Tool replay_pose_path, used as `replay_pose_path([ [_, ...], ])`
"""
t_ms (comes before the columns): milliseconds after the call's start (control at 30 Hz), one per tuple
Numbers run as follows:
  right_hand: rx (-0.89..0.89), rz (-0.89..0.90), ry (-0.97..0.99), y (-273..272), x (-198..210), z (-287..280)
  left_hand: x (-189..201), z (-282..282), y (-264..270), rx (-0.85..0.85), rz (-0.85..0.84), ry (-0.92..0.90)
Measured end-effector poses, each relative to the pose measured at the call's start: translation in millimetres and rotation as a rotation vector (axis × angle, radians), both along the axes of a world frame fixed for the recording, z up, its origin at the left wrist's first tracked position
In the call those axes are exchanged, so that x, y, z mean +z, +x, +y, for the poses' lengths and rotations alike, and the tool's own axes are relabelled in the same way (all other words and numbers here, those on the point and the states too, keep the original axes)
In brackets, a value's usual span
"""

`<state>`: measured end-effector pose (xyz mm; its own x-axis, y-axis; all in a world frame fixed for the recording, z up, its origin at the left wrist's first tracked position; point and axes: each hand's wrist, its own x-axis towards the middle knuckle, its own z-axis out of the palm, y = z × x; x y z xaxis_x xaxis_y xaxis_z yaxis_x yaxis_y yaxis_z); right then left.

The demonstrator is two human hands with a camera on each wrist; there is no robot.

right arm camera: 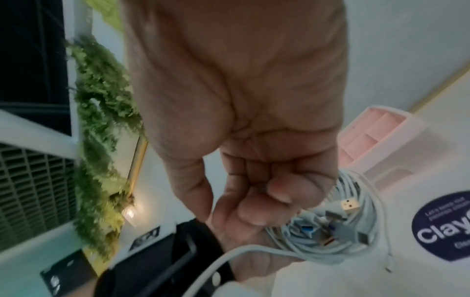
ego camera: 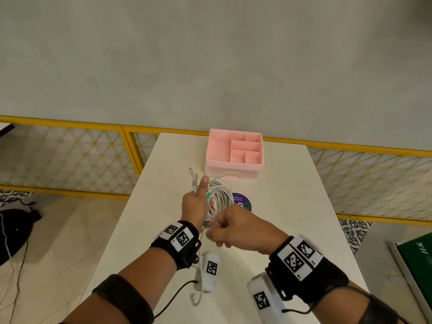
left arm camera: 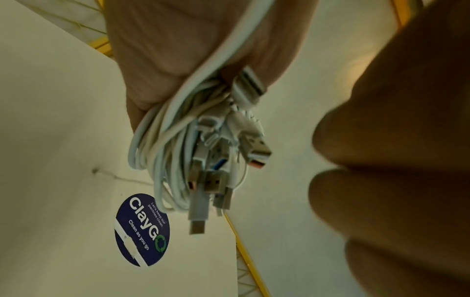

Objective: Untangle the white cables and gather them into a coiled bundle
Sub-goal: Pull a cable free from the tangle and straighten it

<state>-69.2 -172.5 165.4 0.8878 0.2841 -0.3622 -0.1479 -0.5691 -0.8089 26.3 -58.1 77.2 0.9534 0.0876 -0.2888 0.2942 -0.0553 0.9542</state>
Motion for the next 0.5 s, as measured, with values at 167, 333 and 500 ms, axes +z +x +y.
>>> replay_pose_path([
  [167,0.033,0.06,-0.096,-5,-4,8,1,0,2,0.019,0.035,-0.012],
  [333,0.072,-0.021,-0.203,-9,-5,20,3,-1,6,0.02,0.041,-0.028],
  [500,0.087,-0.054,-0.219,-8,-6,21,9,-1,1,0.009,0.008,0.0],
])
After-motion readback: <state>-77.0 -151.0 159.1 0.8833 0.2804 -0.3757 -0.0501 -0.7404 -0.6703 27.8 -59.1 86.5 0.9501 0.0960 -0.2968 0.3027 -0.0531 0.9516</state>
